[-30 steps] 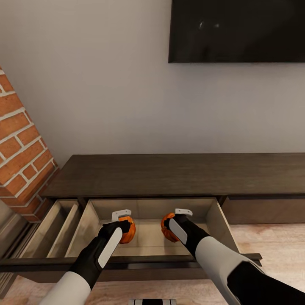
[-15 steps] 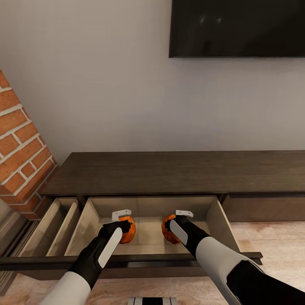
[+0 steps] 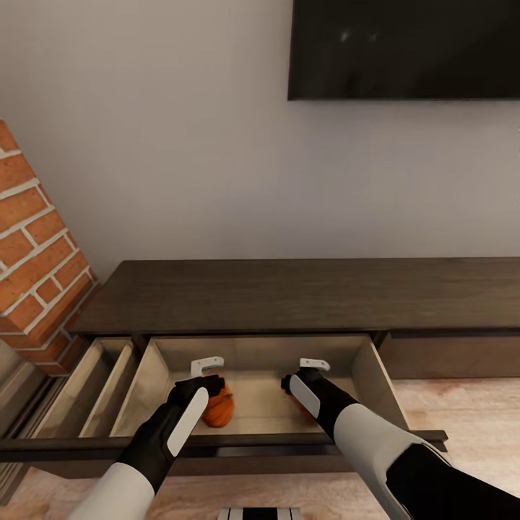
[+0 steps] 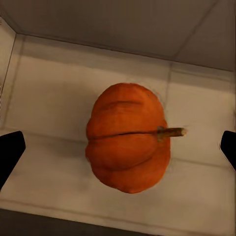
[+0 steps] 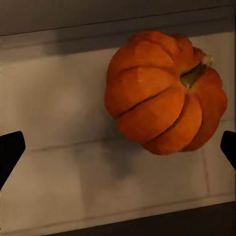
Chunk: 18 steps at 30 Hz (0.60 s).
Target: Place each of the two pumpkins and all three candles from the living room inside a cabinet in the living room (use any cabinet), then make sure every cabinet is closed, and position the cauldron so it is next to a table in the living room.
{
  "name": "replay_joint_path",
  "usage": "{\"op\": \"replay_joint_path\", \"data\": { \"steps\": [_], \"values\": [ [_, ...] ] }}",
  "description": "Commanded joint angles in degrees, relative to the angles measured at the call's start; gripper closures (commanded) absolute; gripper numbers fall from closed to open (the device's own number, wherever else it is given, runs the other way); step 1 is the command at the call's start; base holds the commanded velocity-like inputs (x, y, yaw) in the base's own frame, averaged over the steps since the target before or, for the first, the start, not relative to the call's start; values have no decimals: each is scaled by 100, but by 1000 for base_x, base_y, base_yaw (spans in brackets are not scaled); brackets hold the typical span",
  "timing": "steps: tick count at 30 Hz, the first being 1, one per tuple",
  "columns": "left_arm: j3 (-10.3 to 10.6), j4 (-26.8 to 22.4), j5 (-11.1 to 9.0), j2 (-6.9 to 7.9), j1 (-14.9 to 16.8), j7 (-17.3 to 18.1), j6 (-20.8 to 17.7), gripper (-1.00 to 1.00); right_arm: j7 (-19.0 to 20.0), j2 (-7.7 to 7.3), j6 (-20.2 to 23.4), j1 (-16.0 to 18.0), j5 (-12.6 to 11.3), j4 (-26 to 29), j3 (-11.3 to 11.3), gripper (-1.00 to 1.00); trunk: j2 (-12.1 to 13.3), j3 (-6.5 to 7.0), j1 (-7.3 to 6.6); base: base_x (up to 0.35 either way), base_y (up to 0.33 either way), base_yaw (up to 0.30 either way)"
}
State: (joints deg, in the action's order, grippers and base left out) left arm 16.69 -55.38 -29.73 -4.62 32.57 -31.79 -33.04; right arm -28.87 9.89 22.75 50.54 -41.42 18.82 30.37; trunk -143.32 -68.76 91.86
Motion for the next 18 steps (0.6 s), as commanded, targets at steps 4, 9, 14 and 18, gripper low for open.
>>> {"op": "replay_joint_path", "data": {
  "steps": [4,9,14,18],
  "values": [
    [18,-15,-91,3,3,-56,-20,-100,-39,-4,28,7,-42,8,48,-100,4,84,-11,0,0,0],
    [4,-13,-122,4,3,-62,-37,-100,35,-16,34,8,-42,9,48,-100,88,187,-63,0,0,0],
    [-45,-16,-144,11,3,-41,-70,-100,92,-42,159,8,-53,28,41,-100,288,276,-172,0,0,0],
    [-59,-15,-251,26,3,-38,-94,-100,93,-54,271,8,-73,35,35,-100,449,348,-260,0,0,0]
  ]
}}
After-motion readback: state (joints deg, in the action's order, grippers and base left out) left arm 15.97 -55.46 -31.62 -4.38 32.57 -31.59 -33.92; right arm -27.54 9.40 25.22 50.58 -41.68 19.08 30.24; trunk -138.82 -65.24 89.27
